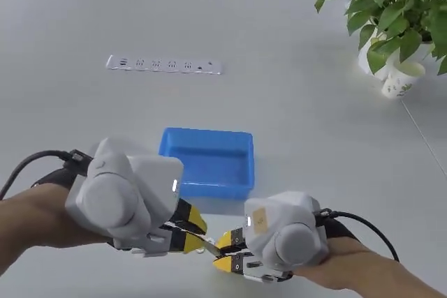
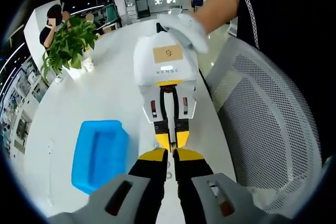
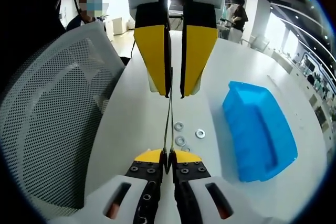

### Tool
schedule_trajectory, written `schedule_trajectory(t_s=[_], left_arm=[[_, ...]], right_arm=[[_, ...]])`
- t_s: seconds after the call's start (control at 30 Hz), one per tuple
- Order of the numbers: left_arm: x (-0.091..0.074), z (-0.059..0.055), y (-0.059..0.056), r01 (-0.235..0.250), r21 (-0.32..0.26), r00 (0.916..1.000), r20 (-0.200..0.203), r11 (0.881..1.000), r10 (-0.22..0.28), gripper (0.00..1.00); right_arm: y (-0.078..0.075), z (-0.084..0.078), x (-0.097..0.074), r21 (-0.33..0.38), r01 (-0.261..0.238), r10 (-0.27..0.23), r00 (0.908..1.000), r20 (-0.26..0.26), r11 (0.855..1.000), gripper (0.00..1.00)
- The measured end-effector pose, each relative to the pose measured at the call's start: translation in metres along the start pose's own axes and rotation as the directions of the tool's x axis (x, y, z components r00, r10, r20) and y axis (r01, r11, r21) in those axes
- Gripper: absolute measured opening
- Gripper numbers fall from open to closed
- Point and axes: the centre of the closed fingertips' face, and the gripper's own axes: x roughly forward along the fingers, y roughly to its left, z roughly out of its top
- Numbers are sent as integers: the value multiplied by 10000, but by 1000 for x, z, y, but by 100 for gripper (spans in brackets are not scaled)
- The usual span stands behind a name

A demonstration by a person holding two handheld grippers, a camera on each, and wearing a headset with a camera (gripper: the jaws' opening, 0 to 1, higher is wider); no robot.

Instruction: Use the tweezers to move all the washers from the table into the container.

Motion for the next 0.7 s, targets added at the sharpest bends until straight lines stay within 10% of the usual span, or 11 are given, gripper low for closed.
schedule_trajectory(t_s=[0.7], left_arm=[[9, 6, -3, 188, -202, 9970, 750, 9996, -172, 6]], right_arm=[[1, 2, -4, 81, 15, -17, 9997, 236, 10000, 10]])
